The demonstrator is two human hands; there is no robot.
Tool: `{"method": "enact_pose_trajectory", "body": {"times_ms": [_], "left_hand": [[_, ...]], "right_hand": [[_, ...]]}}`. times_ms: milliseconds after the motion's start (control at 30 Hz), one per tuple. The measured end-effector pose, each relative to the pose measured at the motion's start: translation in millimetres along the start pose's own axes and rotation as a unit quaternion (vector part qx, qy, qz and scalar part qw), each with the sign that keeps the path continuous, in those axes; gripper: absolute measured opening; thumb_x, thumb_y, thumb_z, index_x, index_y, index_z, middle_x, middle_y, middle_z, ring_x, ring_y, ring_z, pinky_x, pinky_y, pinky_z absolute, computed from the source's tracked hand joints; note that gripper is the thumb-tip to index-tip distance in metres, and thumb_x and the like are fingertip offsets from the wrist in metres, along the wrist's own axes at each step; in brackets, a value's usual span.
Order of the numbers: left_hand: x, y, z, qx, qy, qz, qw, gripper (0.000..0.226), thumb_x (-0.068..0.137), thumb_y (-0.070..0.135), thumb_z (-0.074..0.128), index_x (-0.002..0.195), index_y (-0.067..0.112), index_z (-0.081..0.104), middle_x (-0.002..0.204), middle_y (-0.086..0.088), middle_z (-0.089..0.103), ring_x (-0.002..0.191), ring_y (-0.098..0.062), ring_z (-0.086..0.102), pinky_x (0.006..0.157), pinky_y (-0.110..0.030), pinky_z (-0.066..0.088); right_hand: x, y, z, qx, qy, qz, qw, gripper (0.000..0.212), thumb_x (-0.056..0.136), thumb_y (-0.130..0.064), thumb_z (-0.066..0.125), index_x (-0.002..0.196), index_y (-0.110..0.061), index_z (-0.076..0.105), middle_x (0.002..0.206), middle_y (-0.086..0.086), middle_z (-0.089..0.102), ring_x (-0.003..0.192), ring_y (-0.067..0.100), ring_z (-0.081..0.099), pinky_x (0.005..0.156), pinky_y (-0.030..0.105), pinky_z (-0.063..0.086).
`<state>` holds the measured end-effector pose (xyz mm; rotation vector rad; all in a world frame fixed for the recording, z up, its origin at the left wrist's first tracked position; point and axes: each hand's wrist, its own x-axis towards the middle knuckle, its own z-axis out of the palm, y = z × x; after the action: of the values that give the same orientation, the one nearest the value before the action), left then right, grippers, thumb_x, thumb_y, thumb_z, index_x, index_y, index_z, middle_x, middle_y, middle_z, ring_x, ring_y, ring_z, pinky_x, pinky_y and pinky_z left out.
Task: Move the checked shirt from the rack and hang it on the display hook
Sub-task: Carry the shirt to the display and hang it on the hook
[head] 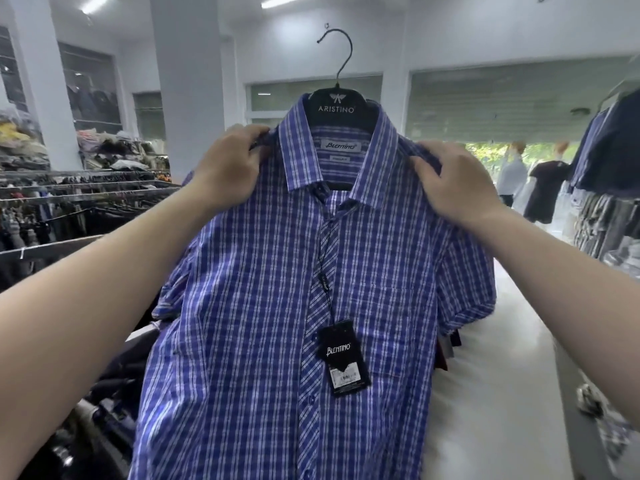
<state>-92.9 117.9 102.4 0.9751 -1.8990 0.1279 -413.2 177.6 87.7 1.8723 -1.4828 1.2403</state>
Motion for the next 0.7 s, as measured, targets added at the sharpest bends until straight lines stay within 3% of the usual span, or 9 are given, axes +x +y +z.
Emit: {"method": "enact_pose_trajectory", "body": {"times_ms": [133,233,500,700], "left_hand": [[-3,13,-4,0.011,0.035,0.017,0.999,0.027,0.102,0.02,0.045,0.125,0.019,0.059,0.122,-0.01,0.061,0.11,-0.029,0.055,0.097,-0.045,0.044],[-5,21,-9,0.007,0.046,0.019,0.999,0.03,0.102,0.018,0.045,0.129,0.018,0.057,0.127,-0.01,0.061,0.115,-0.031,0.055,0.101,-0.05,0.043],[-21,51,-30,-0.019,0.084,0.054,0.995,0.031,0.101,0.023,0.047,0.13,0.018,0.057,0.125,-0.01,0.064,0.114,-0.032,0.056,0.097,-0.047,0.043],[-33,92,-47,-0.073,0.098,0.09,0.988,0.032,0.1,0.026,0.048,0.13,0.019,0.055,0.125,-0.01,0.065,0.112,-0.032,0.058,0.093,-0.049,0.046]], "right_hand": [[-6,-9,-22,-0.02,0.012,-0.005,1.0,0.032,0.103,-0.031,0.047,0.123,-0.013,0.064,0.111,0.016,0.069,0.101,0.034,0.061,0.082,0.038,0.042],[-10,-21,-38,-0.044,0.023,0.007,0.999,0.033,0.103,-0.032,0.048,0.125,-0.013,0.064,0.115,0.016,0.07,0.104,0.036,0.062,0.087,0.043,0.046],[-40,-65,-95,-0.104,0.039,0.054,0.992,0.036,0.103,-0.036,0.048,0.131,-0.017,0.059,0.125,0.015,0.066,0.112,0.035,0.059,0.096,0.046,0.046],[-73,-99,-157,-0.163,0.087,0.083,0.979,0.036,0.102,-0.036,0.048,0.131,-0.017,0.058,0.126,0.014,0.065,0.112,0.035,0.06,0.093,0.048,0.047]]}}
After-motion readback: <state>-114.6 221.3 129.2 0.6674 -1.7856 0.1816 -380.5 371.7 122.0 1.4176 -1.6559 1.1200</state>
